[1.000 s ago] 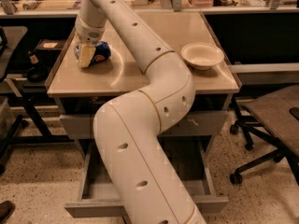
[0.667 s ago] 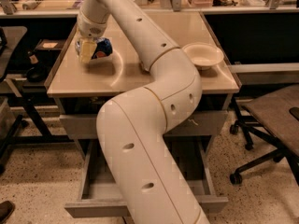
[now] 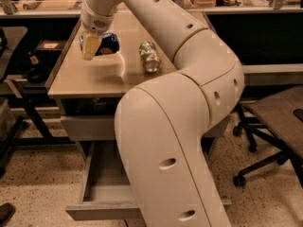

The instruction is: Place pepsi can into middle drawer

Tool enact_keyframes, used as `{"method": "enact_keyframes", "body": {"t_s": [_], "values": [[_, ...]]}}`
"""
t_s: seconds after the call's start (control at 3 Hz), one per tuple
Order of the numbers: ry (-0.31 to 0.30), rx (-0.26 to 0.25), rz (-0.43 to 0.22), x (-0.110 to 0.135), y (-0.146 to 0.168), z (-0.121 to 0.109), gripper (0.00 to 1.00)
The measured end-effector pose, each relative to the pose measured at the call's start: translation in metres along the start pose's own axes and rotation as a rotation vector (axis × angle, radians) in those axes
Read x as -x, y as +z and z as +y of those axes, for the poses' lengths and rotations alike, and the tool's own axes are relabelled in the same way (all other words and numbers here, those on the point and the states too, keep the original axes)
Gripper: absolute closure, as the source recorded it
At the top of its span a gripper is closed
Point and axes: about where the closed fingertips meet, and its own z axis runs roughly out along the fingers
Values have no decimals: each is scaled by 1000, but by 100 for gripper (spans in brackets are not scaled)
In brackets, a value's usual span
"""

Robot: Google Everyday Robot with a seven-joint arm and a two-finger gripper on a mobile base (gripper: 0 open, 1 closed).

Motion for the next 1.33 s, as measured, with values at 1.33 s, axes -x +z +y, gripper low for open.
{"method": "enact_keyframes", "body": {"t_s": [1.33], "values": [[110, -64, 19, 28, -51, 60, 100]]}}
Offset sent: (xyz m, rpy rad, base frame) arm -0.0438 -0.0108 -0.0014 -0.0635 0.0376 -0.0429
